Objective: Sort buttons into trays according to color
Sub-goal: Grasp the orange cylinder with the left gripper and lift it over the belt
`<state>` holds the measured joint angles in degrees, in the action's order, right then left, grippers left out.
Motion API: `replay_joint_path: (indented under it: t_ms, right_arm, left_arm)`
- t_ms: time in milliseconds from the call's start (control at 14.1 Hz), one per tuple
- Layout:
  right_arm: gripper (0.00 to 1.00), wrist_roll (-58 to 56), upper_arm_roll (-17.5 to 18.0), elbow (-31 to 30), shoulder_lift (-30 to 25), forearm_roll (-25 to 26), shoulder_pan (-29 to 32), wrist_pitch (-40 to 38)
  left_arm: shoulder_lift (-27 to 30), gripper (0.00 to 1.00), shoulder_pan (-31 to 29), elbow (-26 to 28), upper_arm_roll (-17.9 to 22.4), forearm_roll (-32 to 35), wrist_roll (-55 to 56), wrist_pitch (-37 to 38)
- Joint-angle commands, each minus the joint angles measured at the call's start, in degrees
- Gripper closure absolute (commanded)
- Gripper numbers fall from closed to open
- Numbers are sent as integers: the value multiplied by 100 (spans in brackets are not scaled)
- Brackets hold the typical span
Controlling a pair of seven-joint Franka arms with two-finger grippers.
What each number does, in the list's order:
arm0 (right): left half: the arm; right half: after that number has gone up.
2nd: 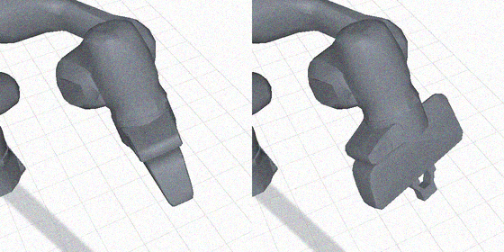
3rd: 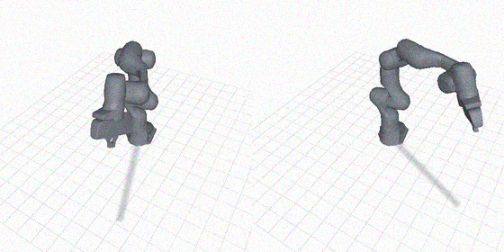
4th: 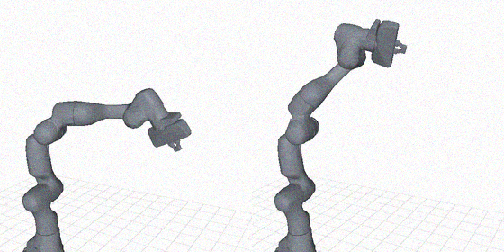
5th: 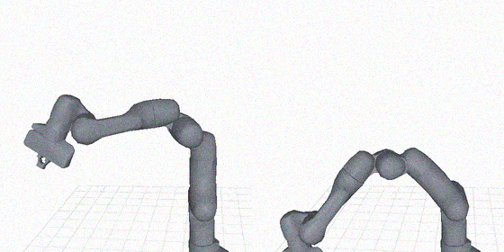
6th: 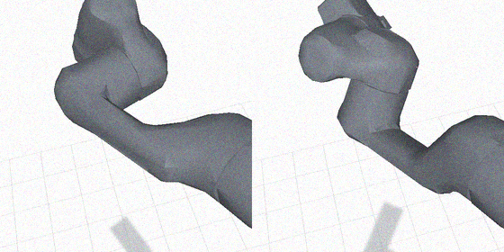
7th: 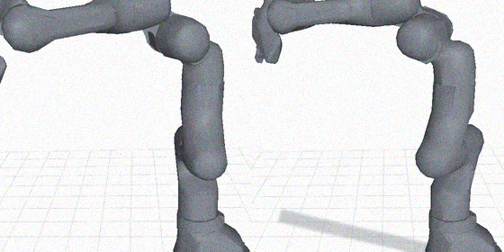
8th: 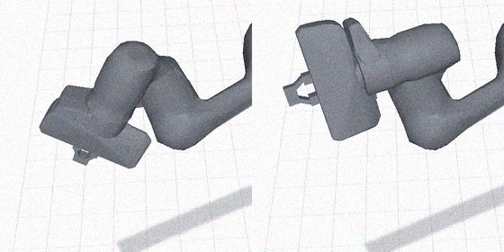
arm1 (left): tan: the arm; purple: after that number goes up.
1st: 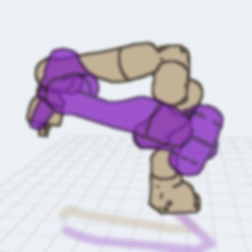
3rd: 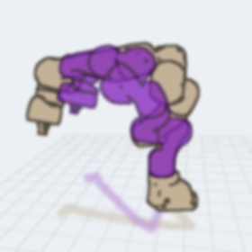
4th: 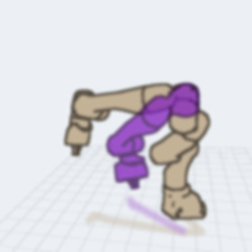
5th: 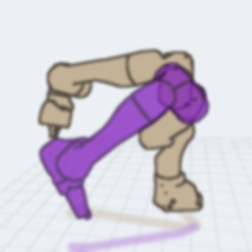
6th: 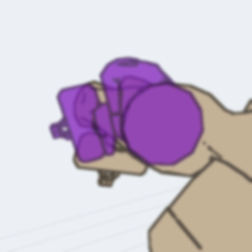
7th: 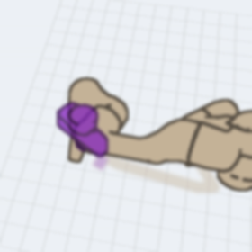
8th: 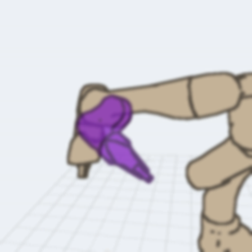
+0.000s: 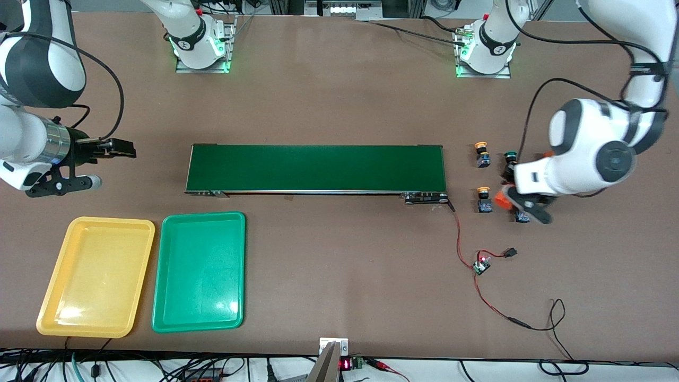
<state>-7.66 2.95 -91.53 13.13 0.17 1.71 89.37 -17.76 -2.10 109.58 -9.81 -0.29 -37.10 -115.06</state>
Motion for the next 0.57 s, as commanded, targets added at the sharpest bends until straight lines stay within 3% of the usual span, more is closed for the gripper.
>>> replay_joint_path:
  t_ms: [0,284,497]
  right_arm:
    - [0,-78,21,57,6,-8,5,-77]
    - [0,-69,30,57,-3,-8,-13,-77]
    - [0,-86,30,57,-3,-17,-13,-77]
  left_arm:
    - [63,86,78,133,-555,-85,-587,116]
    - [-52,88,271,352,-1223,-68,-1360,-112]
    - [-60,90,280,914,-1646,11,-1634,-927]
